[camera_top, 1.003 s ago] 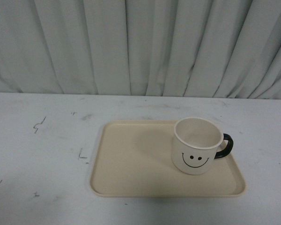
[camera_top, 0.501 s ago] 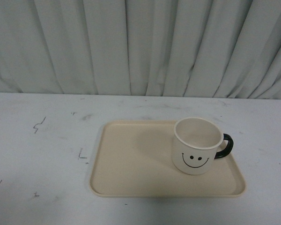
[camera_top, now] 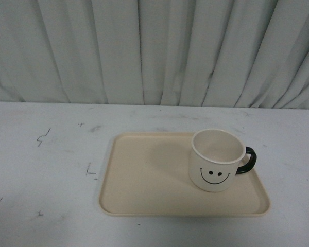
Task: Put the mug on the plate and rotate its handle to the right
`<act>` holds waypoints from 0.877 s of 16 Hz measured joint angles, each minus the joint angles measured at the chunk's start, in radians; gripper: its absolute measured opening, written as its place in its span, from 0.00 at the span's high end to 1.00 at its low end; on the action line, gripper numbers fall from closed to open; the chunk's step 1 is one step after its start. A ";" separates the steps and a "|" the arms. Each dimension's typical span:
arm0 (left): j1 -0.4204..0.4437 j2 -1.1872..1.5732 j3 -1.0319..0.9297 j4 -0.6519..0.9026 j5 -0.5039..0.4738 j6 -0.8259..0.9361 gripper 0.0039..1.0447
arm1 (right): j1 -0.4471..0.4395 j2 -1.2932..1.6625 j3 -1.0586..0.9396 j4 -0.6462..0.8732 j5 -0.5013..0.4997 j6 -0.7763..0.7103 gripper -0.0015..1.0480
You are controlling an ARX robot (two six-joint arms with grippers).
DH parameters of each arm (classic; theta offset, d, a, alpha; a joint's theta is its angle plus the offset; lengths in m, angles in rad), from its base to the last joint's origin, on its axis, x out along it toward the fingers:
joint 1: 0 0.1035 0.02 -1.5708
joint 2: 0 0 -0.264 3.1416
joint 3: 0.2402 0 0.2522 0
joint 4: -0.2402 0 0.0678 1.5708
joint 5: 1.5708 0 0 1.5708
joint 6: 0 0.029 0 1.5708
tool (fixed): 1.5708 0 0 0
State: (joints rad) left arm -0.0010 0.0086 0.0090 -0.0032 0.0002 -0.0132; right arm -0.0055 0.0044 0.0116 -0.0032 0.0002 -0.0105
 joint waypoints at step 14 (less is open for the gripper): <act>0.000 0.000 0.000 0.000 0.000 0.000 0.06 | 0.000 0.000 0.000 0.000 0.000 0.002 0.06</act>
State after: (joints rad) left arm -0.0010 0.0086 0.0090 -0.0032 0.0002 -0.0132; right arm -0.0055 0.0044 0.0116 -0.0036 0.0002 -0.0082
